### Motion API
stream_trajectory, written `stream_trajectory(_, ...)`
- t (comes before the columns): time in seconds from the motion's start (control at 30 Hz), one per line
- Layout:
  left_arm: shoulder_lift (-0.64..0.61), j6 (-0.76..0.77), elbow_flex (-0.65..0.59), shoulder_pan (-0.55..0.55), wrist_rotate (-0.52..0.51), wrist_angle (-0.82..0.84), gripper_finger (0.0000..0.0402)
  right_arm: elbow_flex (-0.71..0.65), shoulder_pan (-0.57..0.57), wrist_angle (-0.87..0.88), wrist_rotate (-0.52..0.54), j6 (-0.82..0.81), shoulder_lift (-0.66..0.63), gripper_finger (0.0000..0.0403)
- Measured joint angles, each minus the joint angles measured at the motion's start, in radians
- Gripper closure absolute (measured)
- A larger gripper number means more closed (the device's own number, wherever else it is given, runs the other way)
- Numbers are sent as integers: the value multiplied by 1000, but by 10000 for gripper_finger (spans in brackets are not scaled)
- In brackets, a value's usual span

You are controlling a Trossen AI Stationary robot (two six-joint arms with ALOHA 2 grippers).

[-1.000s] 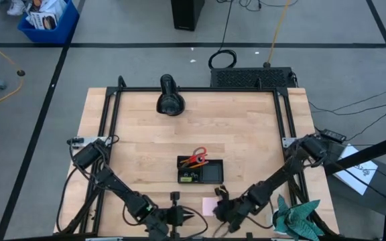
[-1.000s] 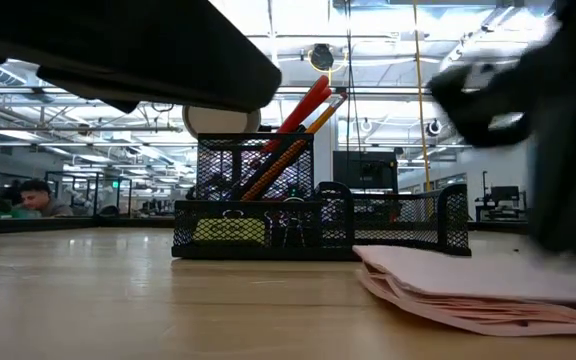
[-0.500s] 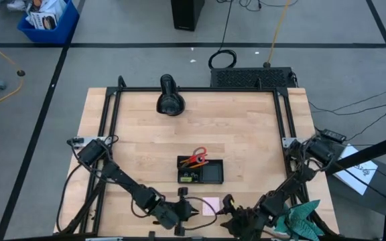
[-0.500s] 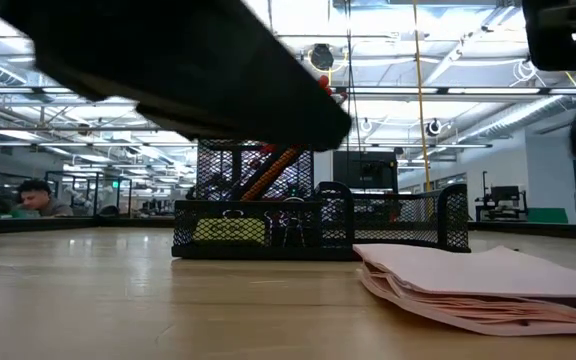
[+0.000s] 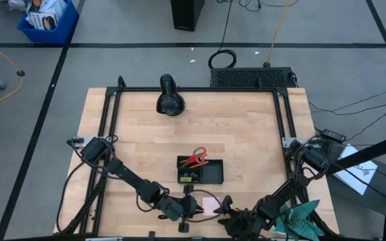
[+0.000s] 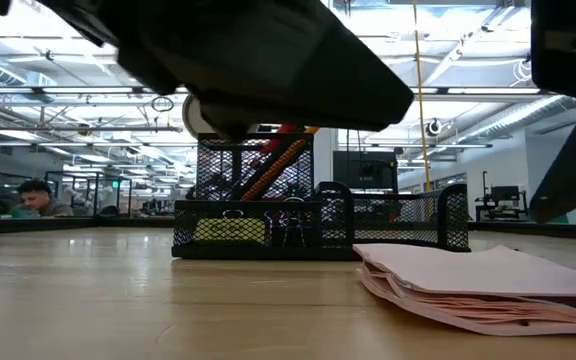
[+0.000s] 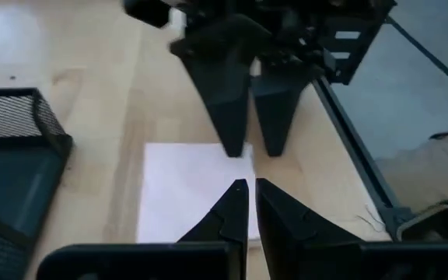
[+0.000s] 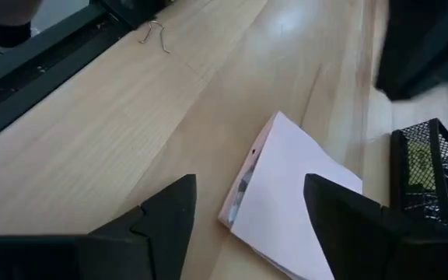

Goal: Pick and place office supplies into organizer
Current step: Put the pink sticky notes into the desk organizer

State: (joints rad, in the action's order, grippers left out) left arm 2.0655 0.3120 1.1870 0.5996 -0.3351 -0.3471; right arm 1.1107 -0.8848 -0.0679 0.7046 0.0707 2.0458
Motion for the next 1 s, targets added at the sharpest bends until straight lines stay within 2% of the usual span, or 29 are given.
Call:
stream_trajectory(0.1,0,3,0,-12,2,4,371,0,0,9,1,12,5,182)
stream_trajectory(0.3,62,36,0,-47,82,-27,371,-2,2,33,0,-5,7,199)
stream_trajectory(0.57,135,90,25,-65,119,-31,371,-3,6,87,22,-44,10,203)
stream_trajectory(0.83,138,121,35,-76,154,12,371,-4,31,162,27,-54,10,209)
stream_trajectory(1.0,138,128,35,-76,156,26,371,-5,35,166,24,-62,10,233)
